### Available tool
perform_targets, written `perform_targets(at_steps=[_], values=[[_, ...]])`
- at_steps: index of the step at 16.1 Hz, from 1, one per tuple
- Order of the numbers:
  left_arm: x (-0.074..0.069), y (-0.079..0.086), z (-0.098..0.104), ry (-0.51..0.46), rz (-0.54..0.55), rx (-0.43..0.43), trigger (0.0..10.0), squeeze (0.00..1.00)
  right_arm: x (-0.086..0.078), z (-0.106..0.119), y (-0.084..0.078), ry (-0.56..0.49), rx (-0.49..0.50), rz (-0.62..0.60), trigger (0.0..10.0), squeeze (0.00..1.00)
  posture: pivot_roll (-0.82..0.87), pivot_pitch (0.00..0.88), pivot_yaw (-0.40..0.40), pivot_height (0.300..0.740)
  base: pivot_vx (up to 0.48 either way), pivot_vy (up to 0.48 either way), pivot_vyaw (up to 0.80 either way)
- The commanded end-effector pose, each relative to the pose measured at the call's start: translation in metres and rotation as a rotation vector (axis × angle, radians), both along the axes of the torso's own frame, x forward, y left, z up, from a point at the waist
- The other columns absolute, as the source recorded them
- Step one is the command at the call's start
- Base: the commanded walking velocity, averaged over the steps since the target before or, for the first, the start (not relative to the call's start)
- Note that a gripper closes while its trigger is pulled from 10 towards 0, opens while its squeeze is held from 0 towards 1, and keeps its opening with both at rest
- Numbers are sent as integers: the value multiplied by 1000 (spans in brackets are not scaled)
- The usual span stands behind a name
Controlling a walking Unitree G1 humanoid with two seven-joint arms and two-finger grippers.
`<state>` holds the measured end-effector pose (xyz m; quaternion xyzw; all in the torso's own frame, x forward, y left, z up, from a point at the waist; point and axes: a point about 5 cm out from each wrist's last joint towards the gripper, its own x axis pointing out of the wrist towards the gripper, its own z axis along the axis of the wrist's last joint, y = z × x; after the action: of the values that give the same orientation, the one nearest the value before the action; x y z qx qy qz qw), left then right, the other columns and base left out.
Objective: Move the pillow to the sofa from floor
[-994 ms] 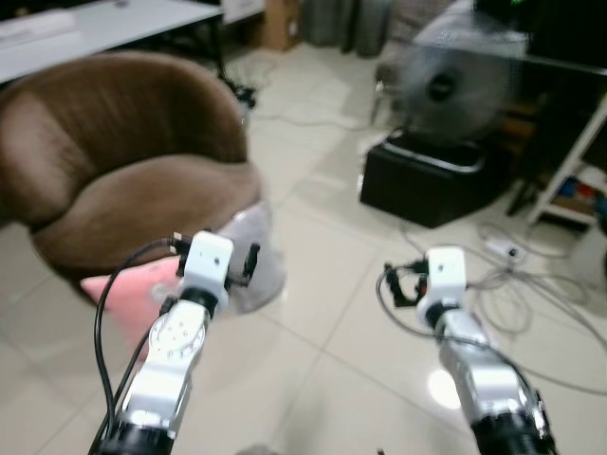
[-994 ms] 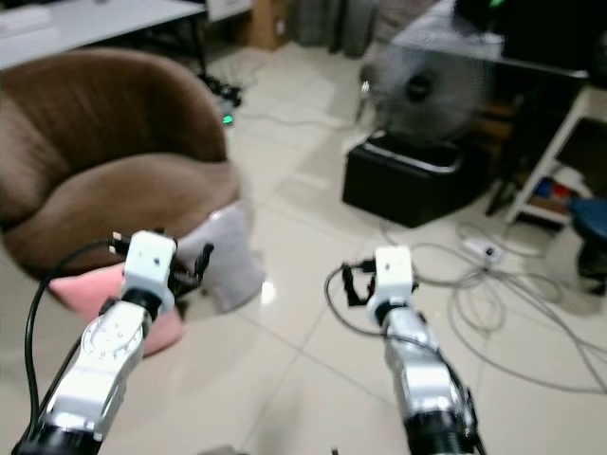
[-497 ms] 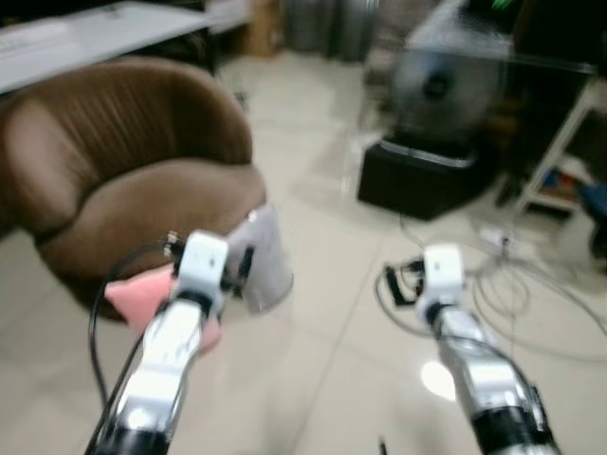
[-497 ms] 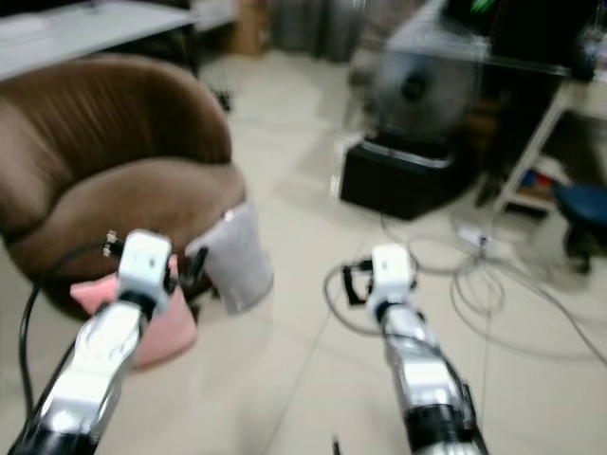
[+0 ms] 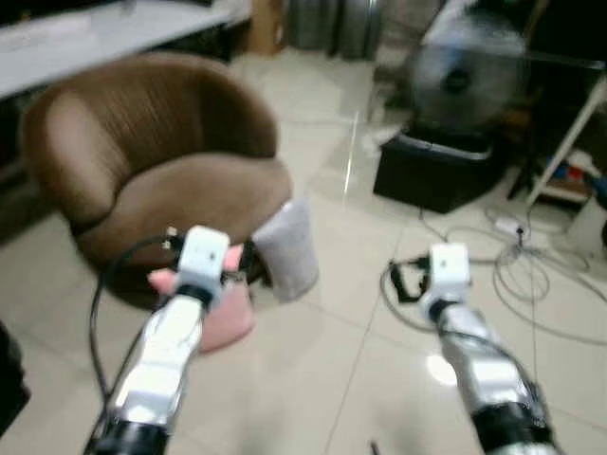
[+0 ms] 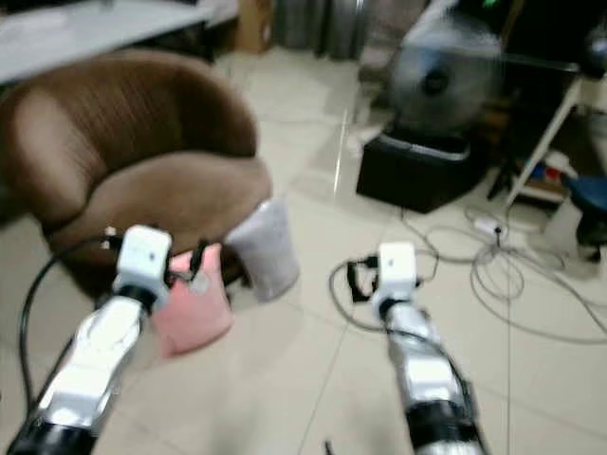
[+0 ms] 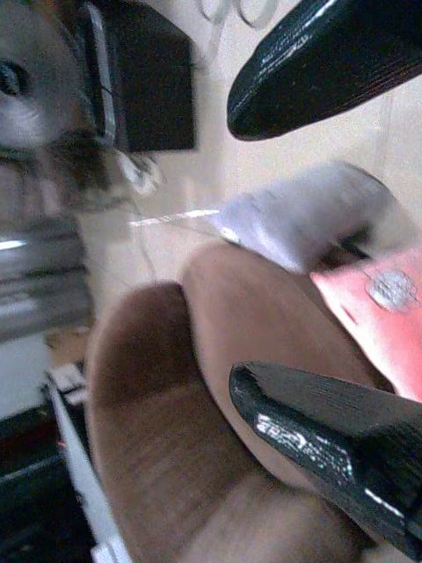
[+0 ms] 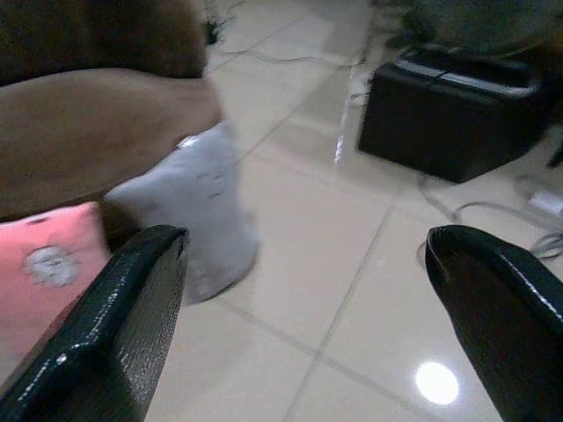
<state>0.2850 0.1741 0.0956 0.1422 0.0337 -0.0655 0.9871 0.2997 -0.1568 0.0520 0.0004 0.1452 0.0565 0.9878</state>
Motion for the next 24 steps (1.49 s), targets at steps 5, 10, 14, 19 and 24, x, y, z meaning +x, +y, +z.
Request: perform_targets(at_steps=[5, 10, 14, 19, 24], values=[[6, -3, 6, -16, -9, 8, 10000, 0, 3, 3, -3, -13, 5, -15, 10000, 0, 32, 0, 13, 740, 0, 427, -634], [6, -3, 6, -17, -10, 10, 10000, 0, 4, 3, -3, -14, 8, -15, 10000, 0, 33, 0, 14, 740, 0, 431, -539], [6, -3, 6, -17, -12, 10, 10000, 0, 4, 3, -3, -16, 10, -16, 10000, 0, 33, 0, 14, 740, 0, 430, -539], [7, -4, 6, -18, -10, 8, 10000, 0, 5, 3, -3, -17, 11, -17, 10000, 0, 32, 0, 11, 740, 0, 430, -496], [7, -4, 5, -16, -7, 7, 10000, 0, 5, 2, -3, -15, 13, -16, 10000, 0, 33, 0, 9, 740, 0, 431, -330]])
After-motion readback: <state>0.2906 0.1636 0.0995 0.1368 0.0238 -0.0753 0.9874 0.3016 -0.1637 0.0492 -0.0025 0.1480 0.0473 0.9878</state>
